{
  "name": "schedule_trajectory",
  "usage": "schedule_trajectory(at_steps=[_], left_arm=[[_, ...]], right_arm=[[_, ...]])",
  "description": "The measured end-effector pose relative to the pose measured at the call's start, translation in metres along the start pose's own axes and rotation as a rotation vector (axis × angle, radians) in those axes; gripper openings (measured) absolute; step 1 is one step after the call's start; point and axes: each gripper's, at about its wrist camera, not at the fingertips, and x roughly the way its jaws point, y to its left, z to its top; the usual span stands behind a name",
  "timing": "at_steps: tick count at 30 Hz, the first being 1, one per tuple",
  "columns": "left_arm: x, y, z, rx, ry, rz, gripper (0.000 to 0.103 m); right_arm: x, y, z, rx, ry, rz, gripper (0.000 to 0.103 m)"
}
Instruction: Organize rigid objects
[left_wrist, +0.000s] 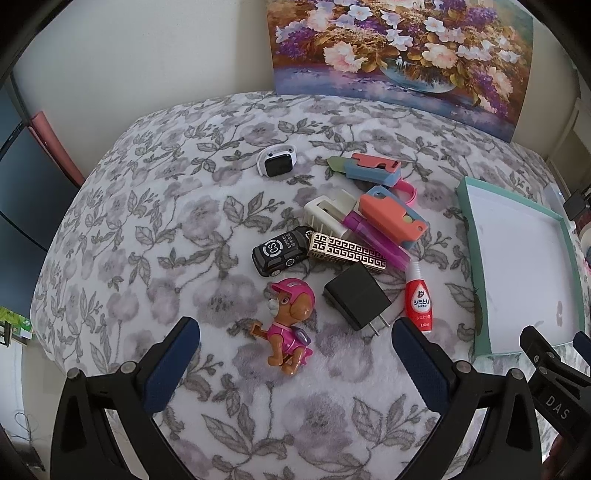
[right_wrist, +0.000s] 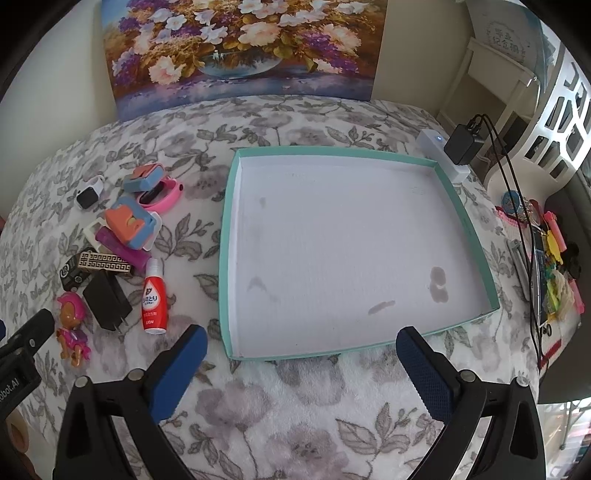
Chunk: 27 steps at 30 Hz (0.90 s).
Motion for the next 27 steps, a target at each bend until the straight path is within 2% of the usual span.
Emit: schedule_trajectory(at_steps=[27], left_arm=[[-0.0002, 0.0, 0.0003, 0.007, 0.003, 0.001, 0.103]], right_arm=[[0.0037, 0.0032, -0.0004, -0.012, 0.016, -0.008, 0.103]])
